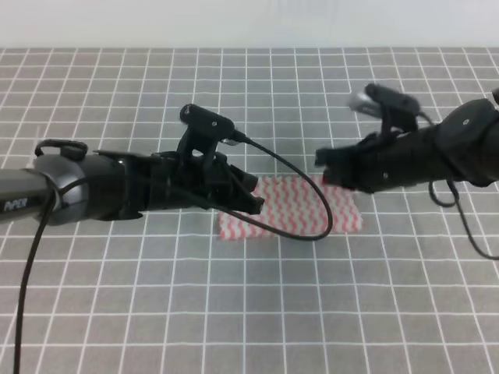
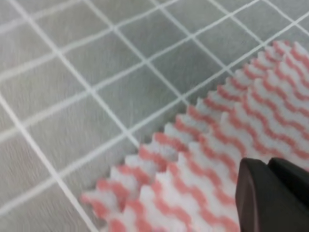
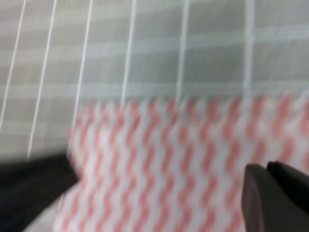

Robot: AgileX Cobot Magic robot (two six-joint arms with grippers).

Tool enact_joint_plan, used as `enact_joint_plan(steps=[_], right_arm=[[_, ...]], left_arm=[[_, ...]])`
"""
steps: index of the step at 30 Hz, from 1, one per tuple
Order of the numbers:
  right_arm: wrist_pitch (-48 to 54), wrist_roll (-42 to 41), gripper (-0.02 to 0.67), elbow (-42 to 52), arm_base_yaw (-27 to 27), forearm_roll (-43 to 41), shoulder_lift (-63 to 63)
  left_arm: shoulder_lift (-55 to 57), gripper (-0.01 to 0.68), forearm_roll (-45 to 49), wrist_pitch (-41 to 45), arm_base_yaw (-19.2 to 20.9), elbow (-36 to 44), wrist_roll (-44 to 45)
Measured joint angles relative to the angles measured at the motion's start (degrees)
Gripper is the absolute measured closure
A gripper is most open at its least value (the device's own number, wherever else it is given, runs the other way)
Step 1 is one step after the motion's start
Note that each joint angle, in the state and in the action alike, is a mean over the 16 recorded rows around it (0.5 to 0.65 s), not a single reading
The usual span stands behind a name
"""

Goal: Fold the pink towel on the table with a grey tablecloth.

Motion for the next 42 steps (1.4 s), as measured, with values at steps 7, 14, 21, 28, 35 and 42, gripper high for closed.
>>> enact_joint_plan(steps=[7,14,21,28,35,42], right_arm=[[5.48,1.13,0.661,-0.04,0.0,-3.33,0.81],[7.53,2.51,0.663,-0.06,0.0,-5.3,3.38],[7.46,3.07,0.664,-0.19,0.0,-5.68,5.87],[7.72,3.08,0.665,-0.53,0.0,-5.6,6.34],[8.26,3.08,0.665,-0.9,0.0,-5.9,4.53],[9.02,3.08,0.665,-1.04,0.0,-6.63,2.28]], left_arm=[[0.51,0.666,7.71,2.86,0.0,0.0,-10.15],[1.39,0.673,14.12,4.55,0.0,0.0,-16.19],[2.29,0.674,16.62,3.21,0.05,-0.04,-16.89],[1.3,0.674,17.67,3.33,0.22,-0.45,-17.21],[-0.63,0.674,19.37,6.82,0.39,-0.92,-20.03],[-1.18,0.674,27.07,8.48,0.95,-1.1,-28.52]])
